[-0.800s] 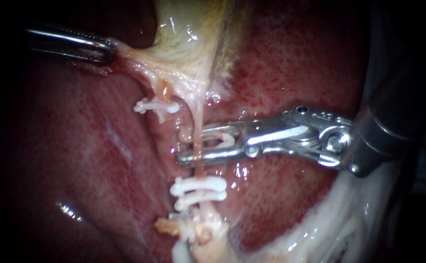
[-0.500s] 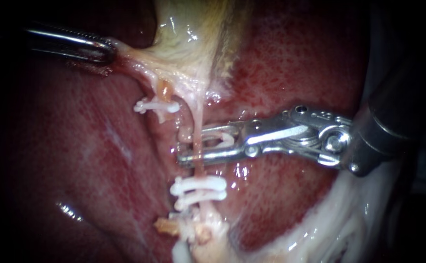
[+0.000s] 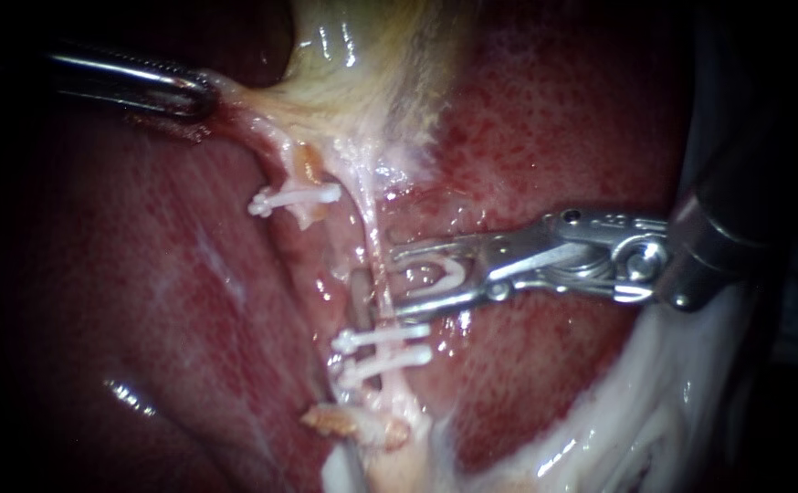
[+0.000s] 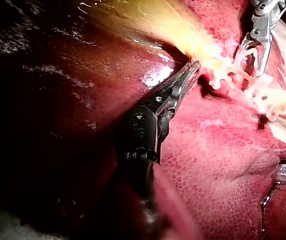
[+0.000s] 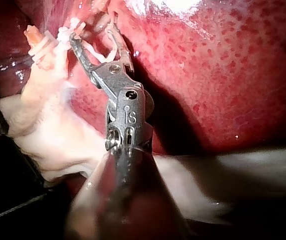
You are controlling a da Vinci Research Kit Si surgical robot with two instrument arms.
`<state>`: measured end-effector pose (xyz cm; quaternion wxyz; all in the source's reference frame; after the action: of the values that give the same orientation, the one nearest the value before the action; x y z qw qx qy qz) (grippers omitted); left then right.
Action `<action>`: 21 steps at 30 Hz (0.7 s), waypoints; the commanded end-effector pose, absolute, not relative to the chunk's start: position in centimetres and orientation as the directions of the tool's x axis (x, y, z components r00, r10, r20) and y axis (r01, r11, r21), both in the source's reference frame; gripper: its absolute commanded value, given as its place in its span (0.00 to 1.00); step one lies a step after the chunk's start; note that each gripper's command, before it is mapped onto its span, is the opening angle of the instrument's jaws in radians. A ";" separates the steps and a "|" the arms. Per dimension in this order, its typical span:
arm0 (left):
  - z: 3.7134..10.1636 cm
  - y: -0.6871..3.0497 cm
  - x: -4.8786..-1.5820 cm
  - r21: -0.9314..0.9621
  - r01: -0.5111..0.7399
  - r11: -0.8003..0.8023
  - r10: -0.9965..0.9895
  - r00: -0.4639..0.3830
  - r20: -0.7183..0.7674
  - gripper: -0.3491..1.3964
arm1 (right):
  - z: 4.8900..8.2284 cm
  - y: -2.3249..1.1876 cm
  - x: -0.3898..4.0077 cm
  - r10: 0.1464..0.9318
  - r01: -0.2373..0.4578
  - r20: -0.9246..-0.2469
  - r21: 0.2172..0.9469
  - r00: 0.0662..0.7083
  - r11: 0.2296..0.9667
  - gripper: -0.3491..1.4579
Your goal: Clipping third clip right tube
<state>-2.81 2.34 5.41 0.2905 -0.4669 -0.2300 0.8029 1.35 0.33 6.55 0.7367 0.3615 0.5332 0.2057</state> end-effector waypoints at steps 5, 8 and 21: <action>5.41 2.33 -2.81 -0.641 -0.251 -0.726 0.681 -0.395 -0.617 0.00 | 6.44 0.41 1.10 0.690 0.087 -0.635 0.754 0.347 0.651 0.42; 5.41 2.33 -2.81 -0.641 -0.251 -0.726 0.681 -0.395 -0.617 0.00 | 6.37 0.45 0.98 0.693 0.090 -0.632 0.757 0.347 0.647 0.43; 5.40 2.34 -2.80 -0.641 -0.251 -0.725 0.681 -0.395 -0.616 0.00 | 6.08 0.42 1.03 0.701 0.125 -0.637 0.762 0.321 0.635 0.45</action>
<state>-2.80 2.34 5.41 0.2902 -0.4671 -0.2304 0.8028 1.06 0.41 6.06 0.7189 0.3774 0.5480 0.2010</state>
